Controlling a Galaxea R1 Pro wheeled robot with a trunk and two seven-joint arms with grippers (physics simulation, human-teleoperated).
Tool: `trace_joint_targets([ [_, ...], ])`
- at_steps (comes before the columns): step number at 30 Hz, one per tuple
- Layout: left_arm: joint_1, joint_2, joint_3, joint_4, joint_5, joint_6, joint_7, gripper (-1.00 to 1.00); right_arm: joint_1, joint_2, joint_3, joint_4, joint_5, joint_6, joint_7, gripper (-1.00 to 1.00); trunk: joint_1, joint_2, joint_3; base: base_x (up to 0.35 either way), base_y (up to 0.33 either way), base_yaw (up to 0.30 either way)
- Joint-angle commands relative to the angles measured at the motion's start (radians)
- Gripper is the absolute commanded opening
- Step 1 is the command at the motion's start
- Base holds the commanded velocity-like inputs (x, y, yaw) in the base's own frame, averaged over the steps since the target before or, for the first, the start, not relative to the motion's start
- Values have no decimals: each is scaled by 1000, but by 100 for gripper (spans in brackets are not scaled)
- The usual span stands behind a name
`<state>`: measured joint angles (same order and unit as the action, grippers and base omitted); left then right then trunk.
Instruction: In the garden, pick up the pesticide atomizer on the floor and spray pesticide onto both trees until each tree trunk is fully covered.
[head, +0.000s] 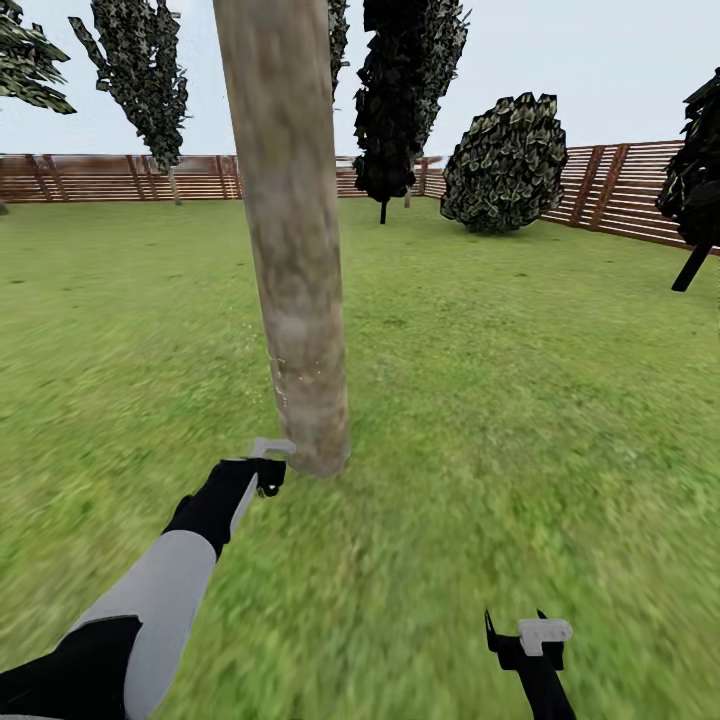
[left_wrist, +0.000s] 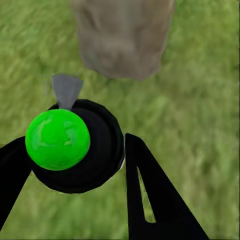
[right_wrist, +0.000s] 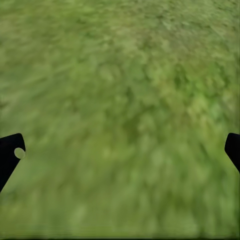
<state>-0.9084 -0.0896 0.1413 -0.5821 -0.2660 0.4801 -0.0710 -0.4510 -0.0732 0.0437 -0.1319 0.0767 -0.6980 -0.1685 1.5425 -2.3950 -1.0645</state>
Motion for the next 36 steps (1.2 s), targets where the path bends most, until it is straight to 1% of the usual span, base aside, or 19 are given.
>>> trace_joint_targets([
  [1, -4, -15, 0, 0, -7, 0, 0, -100, 0, 0, 0, 0, 0, 0, 0, 100, 0, 0, 0, -26, 0, 0],
  [2, -6, -25, 1, -1, -6, 2, -1, -100, 0, 0, 0, 0, 0, 0, 0, 100, 0, 0, 0, -17, 0, 0],
  [4, -8, -57, 0, -1, -6, 22, -1, -100, 0, 0, 0, 0, 0, 0, 0, 100, 0, 0, 0, -6, 0, 0],
  [5, -10, -65, -1, -1, -6, 31, -1, -100, 0, 0, 0, 0, 0, 0, 0, 100, 0, 0, 0, -1, 0, 0],
  [6, -9, -65, -4, -9, -7, 34, -1, -100, 0, 0, 0, 0, 0, 0, 0, 100, 0, 0, 0, 0, 0, 0],
  [8, -3, -61, -8, -49, -9, 39, -1, -100, 0, 0, 0, 0, 0, 0, 0, 100, 0, 0, 0, 0, 0, 0],
  [9, 3, -46, -5, -150, -11, 94, -2, -100, 0, 0, -1, 0, 0, 0, 0, 100, 0, 0, 0, 0, 0, 0],
  [12, 6, -3, -7, -247, -6, 174, -8, -100, 0, 0, -1, 0, 0, 0, 0, 100, 0, 0, 0, 0, 0, 0],
  [14, 6, 3, -11, -280, -6, 194, -10, -100, 0, 0, -1, 0, 0, 0, 0, 100, 0, 0, 0, 0, 0, -21],
  [15, 6, 0, -18, -286, -6, 197, -10, -100, 0, 0, -1, 0, 0, 0, 0, 100, 0, 0, 0, 0, 0, -156],
  [18, 6, -25, -82, -290, -4, 199, -9, -100, 0, 0, -1, 0, -1, 0, 0, 100, 0, 0, 0, 0, 0, -218],
  [20, 6, -41, -101, -291, -4, 201, -8, -100, 0, 0, -1, 0, -1, 0, 0, 100, 0, 0, 0, -50, 0, -49],
  [22, 6, -43, -104, -292, -4, 204, -7, -100, 0, 0, -1, 0, -1, 0, 0, 100, 0, 0, 0, -222, 0, -16],
  [26, 5, -36, -100, -294, -8, 206, -7, -100, 0, 1, -1, 0, 0, 0, 0, 100, 0, 0, 0, -149, 0, -3],
  [28, 5, -23, -92, -296, -8, 212, -6, -100, 0, 0, 0, 0, 0, 0, 0, 100, 0, 0, 0, -19, 0, 0],
  [30, -1, -2, -82, -308, -8, 239, -4, -100, 0, 0, -1, 0, -1, 0, 0, 100, 0, 0, 0, -4, 0, 0],
  [31, -1, -3, -81, -310, -8, 243, -4, -100, 0, 0, -1, 0, 0, 0, 0, 100, 0, 0, 0, -2, 0, 0],
  [33, -5, -17, -85, -317, -5, 249, -2, -100, 0, 0, -1, 0, 0, 0, 0, 100, 0, 0, 0, 0, 0, 0],
  [36, -8, -62, -93, -352, -4, 291, -2, -100, 0, 0, -1, 0, 0, 0, 0, 100, 0, 0, 0, 0, 0, 0],
])
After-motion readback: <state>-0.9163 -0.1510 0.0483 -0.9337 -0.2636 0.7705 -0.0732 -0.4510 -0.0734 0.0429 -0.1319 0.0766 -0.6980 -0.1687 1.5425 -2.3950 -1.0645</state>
